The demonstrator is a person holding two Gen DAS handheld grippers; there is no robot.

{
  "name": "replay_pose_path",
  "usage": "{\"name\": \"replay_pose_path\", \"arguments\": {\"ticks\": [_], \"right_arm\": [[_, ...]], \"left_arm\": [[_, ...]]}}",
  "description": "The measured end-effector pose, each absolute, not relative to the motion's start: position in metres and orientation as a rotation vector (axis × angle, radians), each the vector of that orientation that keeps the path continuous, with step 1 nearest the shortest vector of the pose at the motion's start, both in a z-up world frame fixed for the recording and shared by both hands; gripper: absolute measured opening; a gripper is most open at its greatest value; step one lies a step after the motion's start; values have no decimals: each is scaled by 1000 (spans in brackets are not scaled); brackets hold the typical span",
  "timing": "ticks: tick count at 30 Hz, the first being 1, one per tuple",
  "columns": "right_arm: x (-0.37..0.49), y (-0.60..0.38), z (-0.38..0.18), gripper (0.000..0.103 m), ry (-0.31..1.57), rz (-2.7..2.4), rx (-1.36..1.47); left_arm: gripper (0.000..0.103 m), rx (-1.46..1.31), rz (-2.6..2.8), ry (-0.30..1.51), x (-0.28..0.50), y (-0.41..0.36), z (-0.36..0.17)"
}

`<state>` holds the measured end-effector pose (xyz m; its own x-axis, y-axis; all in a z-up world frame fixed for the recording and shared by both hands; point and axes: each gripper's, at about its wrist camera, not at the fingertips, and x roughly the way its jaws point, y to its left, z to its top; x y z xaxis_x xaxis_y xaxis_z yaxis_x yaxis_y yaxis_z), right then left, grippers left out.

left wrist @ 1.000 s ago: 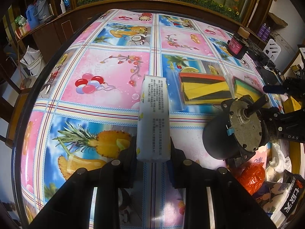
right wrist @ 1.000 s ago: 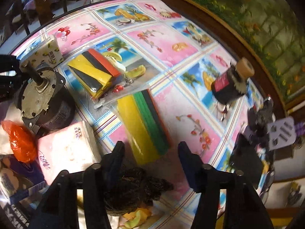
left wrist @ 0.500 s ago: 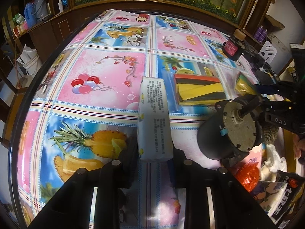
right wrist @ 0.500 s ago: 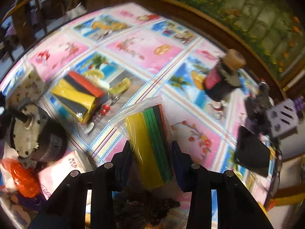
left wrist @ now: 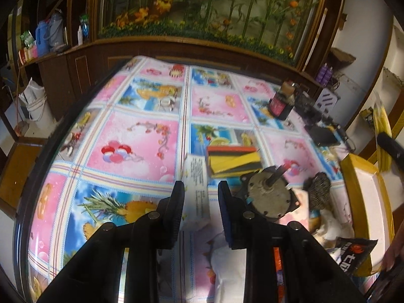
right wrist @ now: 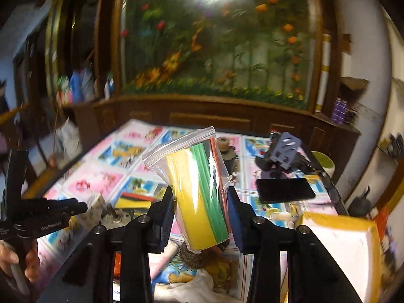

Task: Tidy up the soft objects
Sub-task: 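Lift the tissue pack and sponge bag and carry both toward the yellow box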

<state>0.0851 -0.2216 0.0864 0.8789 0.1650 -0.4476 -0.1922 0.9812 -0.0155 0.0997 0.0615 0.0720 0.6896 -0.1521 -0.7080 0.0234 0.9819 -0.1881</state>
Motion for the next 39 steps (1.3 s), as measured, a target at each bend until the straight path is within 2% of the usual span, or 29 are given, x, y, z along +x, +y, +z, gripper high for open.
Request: {"name": "replay_pose_path", "arguments": {"ticks": [3,11,14,15,16,18,19,20,23,24,25,26,32,39], "right_arm": [[64,-231,69,42,388,200,20],[55,-238,48,42,406,311,88],[54,-247,43,43,423,338,112],[54,-250,41,43,428,336,118],[55,-254,40,43,434,337,132],[55,-262,38,43,446,344,158],[55,-266,38,43,446,339,168],[55,-269,38,43,444,336,176],[53,-271,37,43,441,334,175],[53,-271,37,43,443,335,174],[53,-270,37,43,446,340,173],[53,-270,37,43,447,342,173],[52,-268,37,43,447,349,169],[51,-270,38,43,438,344,175]], "left_arm": [[26,-164,-113,734,92,58,84],[26,-158,-181,609,76,59,103],[26,-126,-170,613,76,56,101],[31,-122,-170,641,79,56,97],[40,-123,-160,675,83,57,92],[49,-142,-143,711,91,61,84],[59,-138,-144,734,94,61,79],[64,-118,-135,760,97,59,73],[65,-50,-85,814,106,50,56],[60,-29,-65,850,111,48,48],[36,-19,-42,890,116,48,38],[23,-32,-42,941,122,51,28],[22,-103,-33,976,127,63,14],[22,-142,-1,825,114,70,43]]}}
